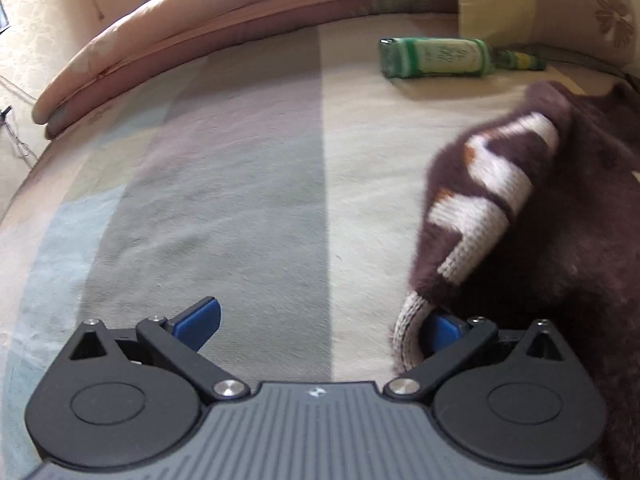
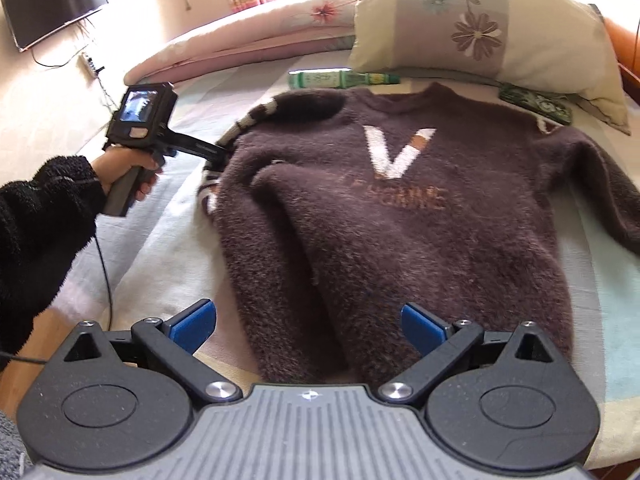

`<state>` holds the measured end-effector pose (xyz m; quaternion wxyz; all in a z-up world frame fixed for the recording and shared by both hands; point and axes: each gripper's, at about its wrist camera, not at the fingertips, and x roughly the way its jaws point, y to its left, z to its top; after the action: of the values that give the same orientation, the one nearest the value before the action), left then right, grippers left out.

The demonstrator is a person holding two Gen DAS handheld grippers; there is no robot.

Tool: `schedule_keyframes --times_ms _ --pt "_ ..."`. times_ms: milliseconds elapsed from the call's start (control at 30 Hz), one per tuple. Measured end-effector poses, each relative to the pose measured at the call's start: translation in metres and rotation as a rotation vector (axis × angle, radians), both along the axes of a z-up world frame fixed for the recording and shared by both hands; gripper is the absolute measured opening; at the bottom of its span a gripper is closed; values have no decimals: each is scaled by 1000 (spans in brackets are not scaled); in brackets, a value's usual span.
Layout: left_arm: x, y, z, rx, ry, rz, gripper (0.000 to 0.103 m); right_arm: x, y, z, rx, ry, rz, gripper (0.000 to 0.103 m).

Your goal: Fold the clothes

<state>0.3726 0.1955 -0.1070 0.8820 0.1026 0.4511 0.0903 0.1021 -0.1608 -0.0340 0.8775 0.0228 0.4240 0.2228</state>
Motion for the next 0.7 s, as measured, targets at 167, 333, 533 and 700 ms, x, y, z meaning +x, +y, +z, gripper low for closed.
schedule_keyframes --times_ms 167,333,533,700 --pt "26 2 17 250 -102 67 103 -2 -11 0 -13 -1 -31 101" --pt "43 13 34 256 -115 73 103 -2 -27 -2 -3 15 -75 101" --pt "11 -1 32 207 -101 -82 102 -2 -33 -10 27 38 -88 101" --pt "-35 -24 29 98 -59 -274 102 2 -29 -13 21 47 -68 101"
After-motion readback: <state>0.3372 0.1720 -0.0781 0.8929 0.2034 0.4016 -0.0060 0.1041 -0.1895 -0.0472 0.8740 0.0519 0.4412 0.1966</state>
